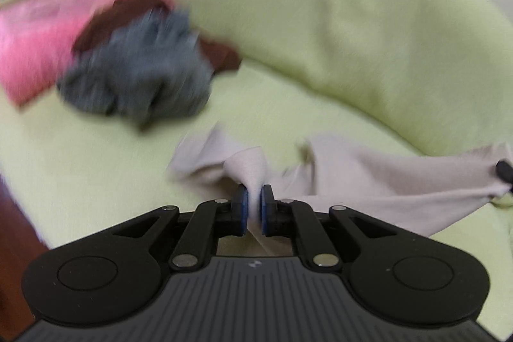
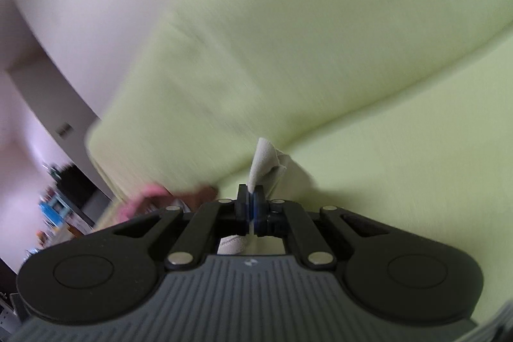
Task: Fold clothes
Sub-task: 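Lift the pink top with both grippers and shake it out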
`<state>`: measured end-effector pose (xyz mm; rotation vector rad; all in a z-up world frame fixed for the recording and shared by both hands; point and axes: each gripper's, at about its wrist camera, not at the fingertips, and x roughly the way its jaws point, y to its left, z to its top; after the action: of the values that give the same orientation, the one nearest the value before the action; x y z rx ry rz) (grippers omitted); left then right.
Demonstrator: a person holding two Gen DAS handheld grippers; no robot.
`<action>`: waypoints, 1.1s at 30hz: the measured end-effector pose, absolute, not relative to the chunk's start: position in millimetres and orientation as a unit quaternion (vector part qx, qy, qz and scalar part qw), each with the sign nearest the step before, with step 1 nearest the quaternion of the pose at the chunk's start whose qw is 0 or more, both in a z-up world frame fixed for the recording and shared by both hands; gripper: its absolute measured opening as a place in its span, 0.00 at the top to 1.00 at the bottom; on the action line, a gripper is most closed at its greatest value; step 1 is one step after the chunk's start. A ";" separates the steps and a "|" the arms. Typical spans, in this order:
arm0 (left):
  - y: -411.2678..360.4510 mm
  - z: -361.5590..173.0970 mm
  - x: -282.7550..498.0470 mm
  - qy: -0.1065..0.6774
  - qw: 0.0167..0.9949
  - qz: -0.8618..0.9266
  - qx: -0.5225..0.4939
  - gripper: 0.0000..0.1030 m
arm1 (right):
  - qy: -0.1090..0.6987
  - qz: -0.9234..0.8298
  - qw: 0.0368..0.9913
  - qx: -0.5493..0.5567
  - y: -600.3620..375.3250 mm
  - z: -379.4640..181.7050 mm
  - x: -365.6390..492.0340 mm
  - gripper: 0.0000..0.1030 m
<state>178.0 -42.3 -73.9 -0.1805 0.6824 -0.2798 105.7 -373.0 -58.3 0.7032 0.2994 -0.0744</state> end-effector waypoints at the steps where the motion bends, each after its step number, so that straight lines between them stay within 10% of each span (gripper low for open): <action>1: -44.4 -56.9 173.5 0.317 0.934 -0.145 -0.085 0.94 | 0.124 -0.032 0.932 0.338 -372.3 -40.3 97.1 0.99; 23: -190.2 73.1 147.1 0.170 0.934 -0.315 -0.010 0.94 | -0.063 -0.156 0.962 0.215 -427.3 102.4 -37.8 0.99; 29: -167.2 -17.3 130.5 0.290 0.904 -0.315 0.016 0.93 | 0.090 -0.128 0.964 0.214 -391.2 34.7 -84.4 0.97; 33: -137.4 -119.1 131.1 0.453 0.854 -0.256 0.027 0.93 | 0.319 -0.150 0.907 0.231 -377.4 -64.3 -81.8 0.72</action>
<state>131.1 -137.4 -119.1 0.0560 0.9518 -0.5376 -81.8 -377.4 -64.3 0.4773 0.6593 -0.3101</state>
